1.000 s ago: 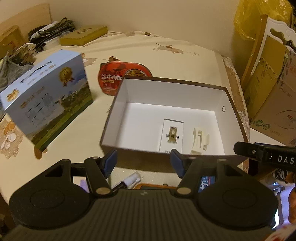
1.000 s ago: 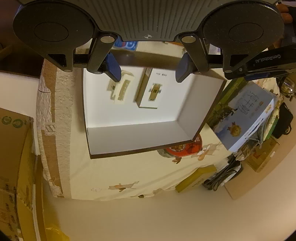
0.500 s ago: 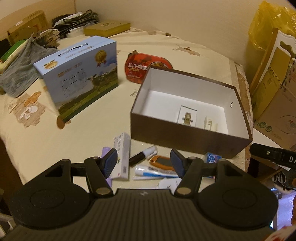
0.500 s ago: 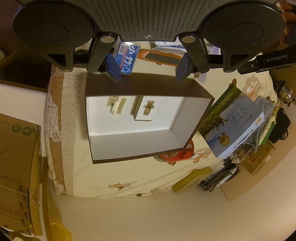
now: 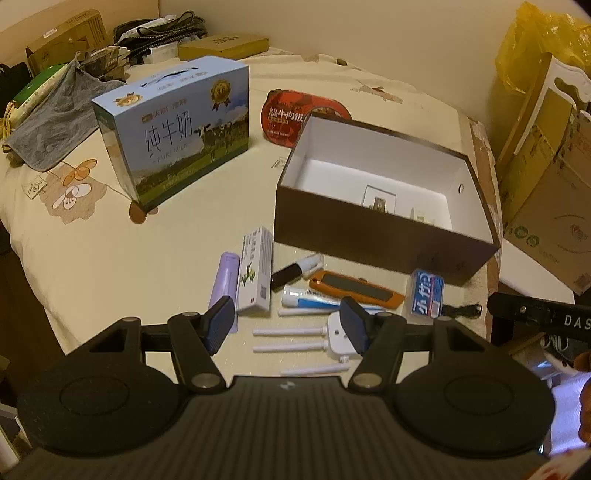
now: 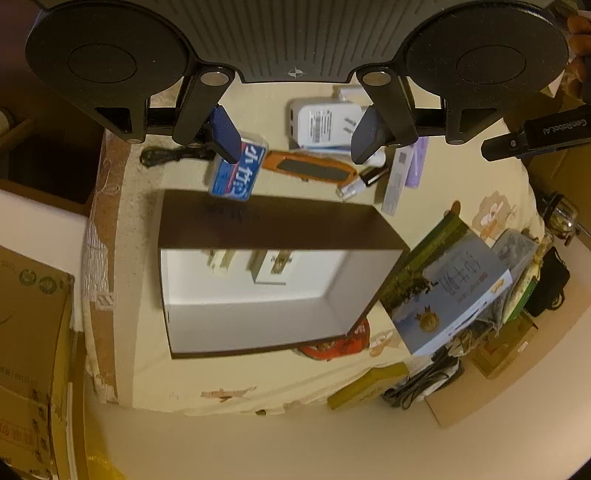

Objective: Organize rigid objects
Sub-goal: 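Withdraw both open tools from the brown box back toward the items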

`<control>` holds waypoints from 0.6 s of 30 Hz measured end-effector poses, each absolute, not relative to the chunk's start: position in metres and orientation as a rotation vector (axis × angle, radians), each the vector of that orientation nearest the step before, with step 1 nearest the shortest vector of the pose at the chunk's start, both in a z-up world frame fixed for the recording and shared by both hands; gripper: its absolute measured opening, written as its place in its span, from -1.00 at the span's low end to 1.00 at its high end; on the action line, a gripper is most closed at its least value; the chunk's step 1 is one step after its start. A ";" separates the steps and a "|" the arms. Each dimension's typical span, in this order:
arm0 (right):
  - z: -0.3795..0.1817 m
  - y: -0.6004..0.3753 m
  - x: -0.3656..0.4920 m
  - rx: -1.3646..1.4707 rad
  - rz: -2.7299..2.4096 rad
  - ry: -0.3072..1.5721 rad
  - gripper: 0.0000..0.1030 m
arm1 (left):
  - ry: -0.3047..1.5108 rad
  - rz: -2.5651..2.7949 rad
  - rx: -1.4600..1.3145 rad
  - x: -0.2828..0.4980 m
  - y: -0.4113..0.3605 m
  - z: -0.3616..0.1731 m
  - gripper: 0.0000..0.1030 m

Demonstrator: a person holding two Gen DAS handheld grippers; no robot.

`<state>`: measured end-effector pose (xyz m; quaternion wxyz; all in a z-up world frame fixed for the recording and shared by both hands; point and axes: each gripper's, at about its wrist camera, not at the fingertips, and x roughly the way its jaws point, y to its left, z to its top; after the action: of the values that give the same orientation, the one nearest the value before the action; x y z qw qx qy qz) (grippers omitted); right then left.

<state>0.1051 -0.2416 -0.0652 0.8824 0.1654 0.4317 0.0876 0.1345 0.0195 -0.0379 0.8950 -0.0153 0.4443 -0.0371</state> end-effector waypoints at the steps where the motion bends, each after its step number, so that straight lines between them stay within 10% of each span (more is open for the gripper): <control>1: -0.067 -0.241 0.104 0.341 0.185 0.904 0.22 | 0.924 -0.078 -0.027 0.133 0.019 -0.040 0.16; 18: -0.098 -0.238 0.095 0.310 0.183 0.986 0.22 | 0.983 -0.097 -0.010 0.118 0.016 -0.073 0.16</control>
<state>0.0954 -0.2380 -0.0984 0.8654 0.1478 0.4707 0.0873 0.1185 0.0164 -0.0727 0.8806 -0.0046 0.4716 -0.0468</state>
